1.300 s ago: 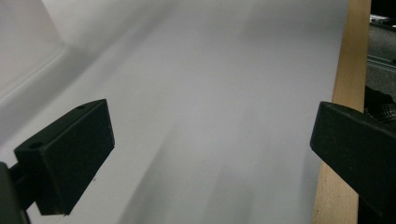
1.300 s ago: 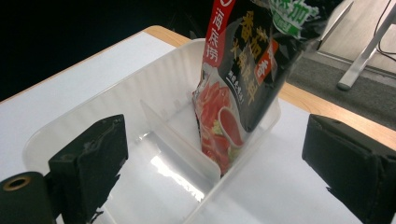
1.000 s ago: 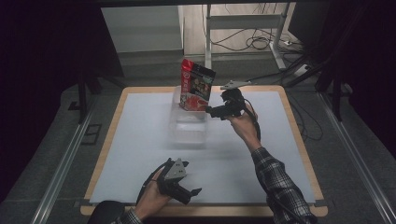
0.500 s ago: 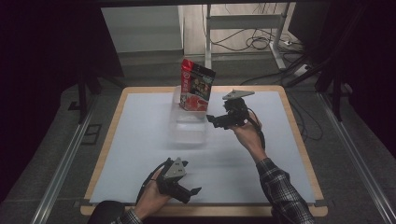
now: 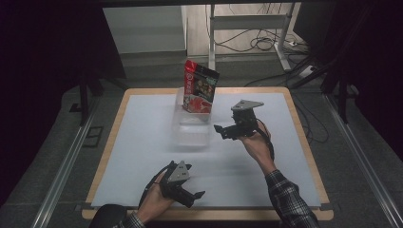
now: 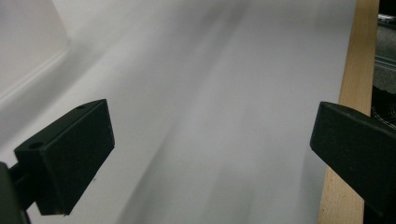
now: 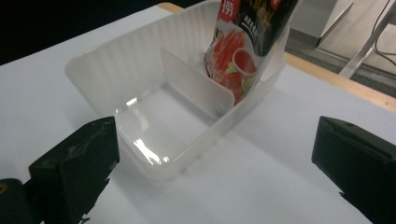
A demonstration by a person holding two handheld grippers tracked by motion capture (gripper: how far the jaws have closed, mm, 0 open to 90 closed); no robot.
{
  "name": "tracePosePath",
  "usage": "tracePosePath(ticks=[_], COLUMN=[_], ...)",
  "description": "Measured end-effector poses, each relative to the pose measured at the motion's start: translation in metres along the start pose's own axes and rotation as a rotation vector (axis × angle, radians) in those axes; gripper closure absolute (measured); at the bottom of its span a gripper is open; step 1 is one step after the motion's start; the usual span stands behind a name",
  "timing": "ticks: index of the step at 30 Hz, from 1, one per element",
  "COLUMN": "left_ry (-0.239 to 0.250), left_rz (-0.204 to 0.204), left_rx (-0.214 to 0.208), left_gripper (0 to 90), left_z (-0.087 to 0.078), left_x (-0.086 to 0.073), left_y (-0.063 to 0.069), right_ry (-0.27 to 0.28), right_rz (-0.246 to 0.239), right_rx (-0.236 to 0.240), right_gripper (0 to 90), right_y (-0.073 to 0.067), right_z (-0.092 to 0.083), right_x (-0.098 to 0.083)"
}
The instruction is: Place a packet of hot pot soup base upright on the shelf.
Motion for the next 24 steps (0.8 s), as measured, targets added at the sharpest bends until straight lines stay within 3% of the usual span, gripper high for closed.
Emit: tracePosePath(ticks=[24], left_ry=[0.004], left_rz=[-0.005], left_rx=[0.01], left_gripper=[0.0], left_z=[-0.002], left_x=[0.0], left_y=[-0.002], right_ry=[-0.025], right_rz=[-0.003], right_rx=[-0.014], right_gripper=[0.0], right_y=[-0.002], right_z=[-0.029], right_x=[-0.029])
Point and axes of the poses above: each handheld gripper's, and its own axes: z roughly forward along the jaws, x roughly out of its top, y roughly to its right, the point moved 9 cm from there along z, roughly forward along the jaws, and after that the axes turned 2 degrees about -z, right-handed, at the moved point
